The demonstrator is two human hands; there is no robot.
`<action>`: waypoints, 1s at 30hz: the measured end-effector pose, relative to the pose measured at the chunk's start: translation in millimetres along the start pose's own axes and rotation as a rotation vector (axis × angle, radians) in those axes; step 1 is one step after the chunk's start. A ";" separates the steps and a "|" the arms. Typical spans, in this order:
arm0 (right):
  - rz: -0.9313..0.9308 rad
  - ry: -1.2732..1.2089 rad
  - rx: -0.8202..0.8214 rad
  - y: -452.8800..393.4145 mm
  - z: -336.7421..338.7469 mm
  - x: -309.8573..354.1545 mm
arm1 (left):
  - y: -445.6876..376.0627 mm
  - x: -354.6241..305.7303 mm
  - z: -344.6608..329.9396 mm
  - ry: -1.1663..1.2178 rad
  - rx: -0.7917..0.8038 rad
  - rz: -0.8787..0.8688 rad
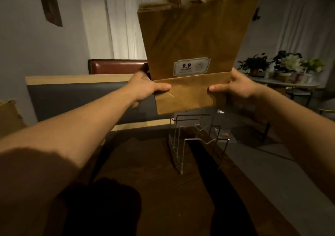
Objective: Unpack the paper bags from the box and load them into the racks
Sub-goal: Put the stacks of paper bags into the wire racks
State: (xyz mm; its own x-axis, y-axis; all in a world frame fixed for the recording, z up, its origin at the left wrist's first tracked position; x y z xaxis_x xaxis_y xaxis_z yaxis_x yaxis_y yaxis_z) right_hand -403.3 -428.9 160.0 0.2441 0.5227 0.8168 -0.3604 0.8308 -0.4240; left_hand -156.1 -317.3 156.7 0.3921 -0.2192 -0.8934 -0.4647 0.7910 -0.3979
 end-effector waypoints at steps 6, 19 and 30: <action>-0.056 0.000 0.001 -47.5 -0.7 -69.0 | -37.2 38.6 -52.6 0.062 0.017 -0.040; -0.207 -0.084 0.084 -51.5 -23.0 -175.6 | -46.7 128.8 -97.6 0.108 0.098 0.083; -0.484 -0.836 -0.219 4.3 -80.8 -232.6 | -13.4 196.8 -110.9 0.464 0.038 0.408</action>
State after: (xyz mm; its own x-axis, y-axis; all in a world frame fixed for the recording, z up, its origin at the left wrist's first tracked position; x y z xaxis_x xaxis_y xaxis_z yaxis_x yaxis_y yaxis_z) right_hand -388.9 -531.5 -63.4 -0.4230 -0.1155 0.8987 -0.1940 0.9804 0.0347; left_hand -160.7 -434.4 -37.0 -0.2010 -0.1134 -0.9730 -0.4722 0.8815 -0.0052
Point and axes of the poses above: each hand's wrist, its own y-axis away from the middle knuckle, its own z-axis out of the back of the hand, x = y × z, the point moved 6 cm from there along -y, towards the middle knuckle, and after that the axes turned 12 degrees about -x, right-handed, at the moved point
